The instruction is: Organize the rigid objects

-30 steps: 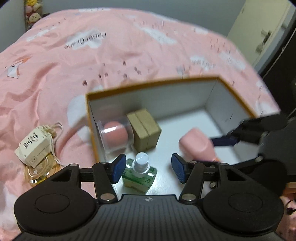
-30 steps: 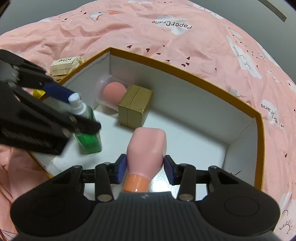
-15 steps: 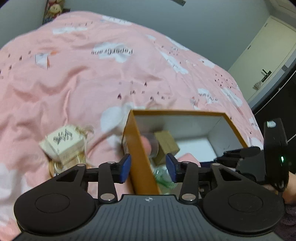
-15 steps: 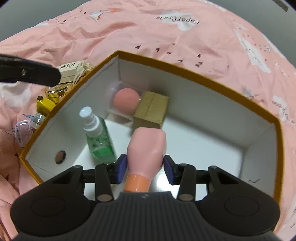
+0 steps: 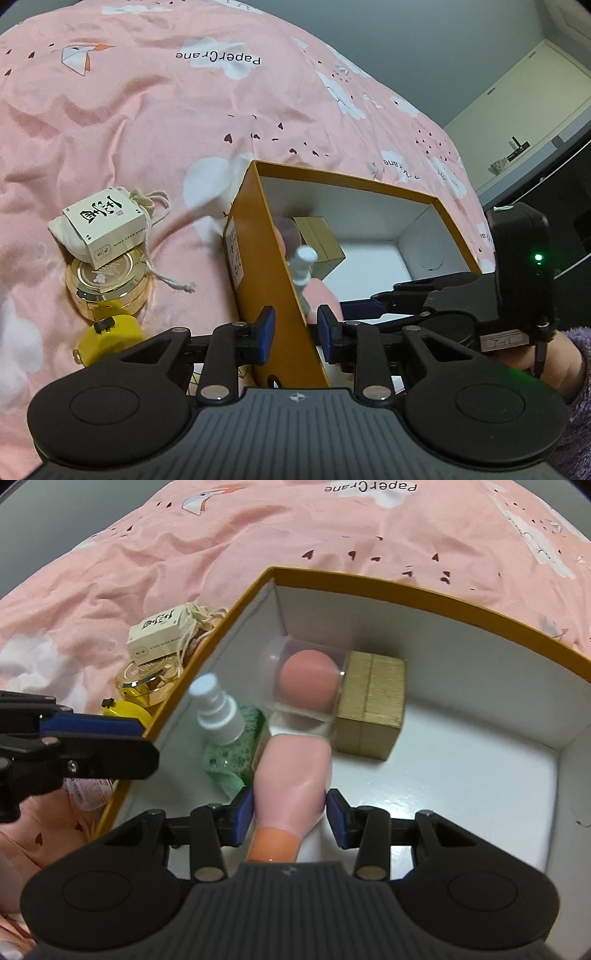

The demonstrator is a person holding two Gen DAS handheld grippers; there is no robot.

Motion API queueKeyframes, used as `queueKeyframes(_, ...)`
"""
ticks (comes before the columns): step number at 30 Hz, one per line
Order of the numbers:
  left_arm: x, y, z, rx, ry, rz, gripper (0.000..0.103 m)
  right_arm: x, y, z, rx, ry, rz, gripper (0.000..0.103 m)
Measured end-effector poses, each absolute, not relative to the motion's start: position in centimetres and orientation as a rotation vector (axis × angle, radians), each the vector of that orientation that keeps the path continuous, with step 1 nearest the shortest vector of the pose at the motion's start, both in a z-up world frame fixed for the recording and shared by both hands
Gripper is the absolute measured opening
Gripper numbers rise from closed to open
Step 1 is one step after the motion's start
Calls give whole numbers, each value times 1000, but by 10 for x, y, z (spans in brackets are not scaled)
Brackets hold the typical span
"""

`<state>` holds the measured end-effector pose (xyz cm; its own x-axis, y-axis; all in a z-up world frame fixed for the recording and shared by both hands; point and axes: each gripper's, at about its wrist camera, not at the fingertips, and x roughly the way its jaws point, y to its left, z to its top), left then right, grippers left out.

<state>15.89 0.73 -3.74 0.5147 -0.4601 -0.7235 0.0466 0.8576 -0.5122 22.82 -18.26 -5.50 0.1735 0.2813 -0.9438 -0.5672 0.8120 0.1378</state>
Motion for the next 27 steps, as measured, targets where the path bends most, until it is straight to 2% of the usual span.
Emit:
queueKeyframes(16,155,1,-37,-469,995,-311,31,224,-172,-56,-346,1253,610,45)
queueKeyframes(21,151,2,-33,-471,978,-301,31,219,-174,-48,-370,1209,594,55)
queueKeyframes(27,145,3,-23,-454,940,-280,31,199,-176,-27,-455,1090,571,62)
